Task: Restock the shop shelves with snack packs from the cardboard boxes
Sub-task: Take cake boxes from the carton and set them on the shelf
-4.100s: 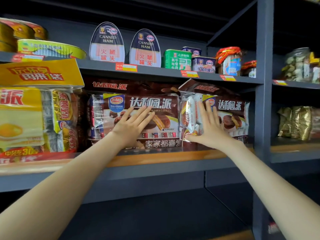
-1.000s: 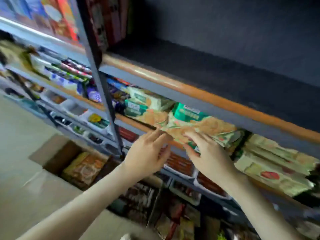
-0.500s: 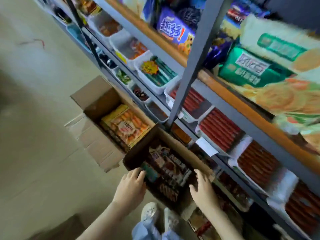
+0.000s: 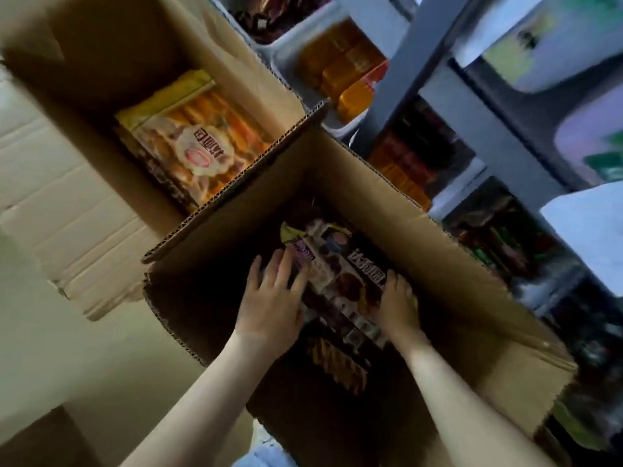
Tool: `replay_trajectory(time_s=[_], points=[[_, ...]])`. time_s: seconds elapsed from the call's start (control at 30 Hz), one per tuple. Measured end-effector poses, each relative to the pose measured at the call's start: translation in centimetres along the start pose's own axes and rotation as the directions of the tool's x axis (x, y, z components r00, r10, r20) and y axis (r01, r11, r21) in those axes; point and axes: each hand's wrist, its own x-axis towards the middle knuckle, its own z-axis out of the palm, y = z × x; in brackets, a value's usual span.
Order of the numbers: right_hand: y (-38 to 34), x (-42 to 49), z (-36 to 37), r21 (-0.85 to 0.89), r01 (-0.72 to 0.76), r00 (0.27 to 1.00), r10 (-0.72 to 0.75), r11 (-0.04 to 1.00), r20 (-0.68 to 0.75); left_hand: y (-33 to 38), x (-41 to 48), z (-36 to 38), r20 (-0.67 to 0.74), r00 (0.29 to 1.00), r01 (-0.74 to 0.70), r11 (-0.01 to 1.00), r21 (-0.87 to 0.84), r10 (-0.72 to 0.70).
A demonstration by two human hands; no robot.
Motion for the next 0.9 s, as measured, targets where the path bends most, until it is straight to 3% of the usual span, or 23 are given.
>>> replay_trajectory(time_s=[0.17, 0.27, 0.33, 0.5, 0.6, 0.67, 0.7, 0.77, 0.83, 0.9], points=[[-1.0, 4.4, 3.7, -0.042, -0.056, 0.998, 0.058, 0.998, 0.029, -0.5, 0.6, 2.0, -0.065, 0.987, -0.146, 0.989, 0.017, 0.147], [-1.8, 4.3, 5.4, -0.050, -0.009, 0.999, 0.012, 0.999, 0.049, -0.6, 0.9, 2.0, -0.030, 0.995, -0.096, 0.993, -0.068, 0.094], [-1.8, 4.2, 6.4, -0.100, 0.012, 0.996, -0.003, 0.995, 0.084, -0.5, 0.5, 1.6, 0.076, 0.996, -0.050, 0.999, -0.022, 0.051], [-2.0, 3.5, 9.0, -0.171, 0.051, 0.991, -0.029, 0.984, 0.129, 0.8, 0.4, 1.9, 0.096, 0.993, -0.065, 0.998, 0.010, 0.064], [-1.1, 2.9, 9.4, -0.037, 0.059, 0.998, -0.058, 0.998, 0.018, 0.4, 0.5, 2.9, 0.033, 0.996, -0.079, 0.994, -0.071, 0.082], [0.1, 2.8, 9.0, 0.146, -0.057, 0.983, 0.081, 0.988, -0.164, 0.1, 0.3, 3.0, 0.034, 0.997, -0.064, 0.996, -0.060, 0.066], [0.7, 2.9, 8.9, 0.283, -0.167, 0.951, 0.229, 0.945, -0.205, 0.0, 0.0, 2.8, 0.091, 0.995, -0.045, 0.999, -0.020, 0.046], [1.1, 2.6, 8.3, 0.585, -0.392, 0.857, 0.513, 0.710, -0.048, 0.1, -0.4, 2.6, 0.147, 0.989, -0.013, 1.000, 0.024, 0.009], [1.4, 2.9, 8.1, 0.827, -0.453, 0.784, 0.590, 0.333, 0.192, 0.4, -0.4, 2.4, 0.154, 0.988, -0.034, 0.994, 0.107, 0.017], [2.0, 3.3, 8.1, 0.899, -0.431, 0.774, 0.543, 0.078, 0.325, 0.5, 0.0, 1.9, 0.201, 0.980, -0.032, 0.988, 0.150, 0.002]])
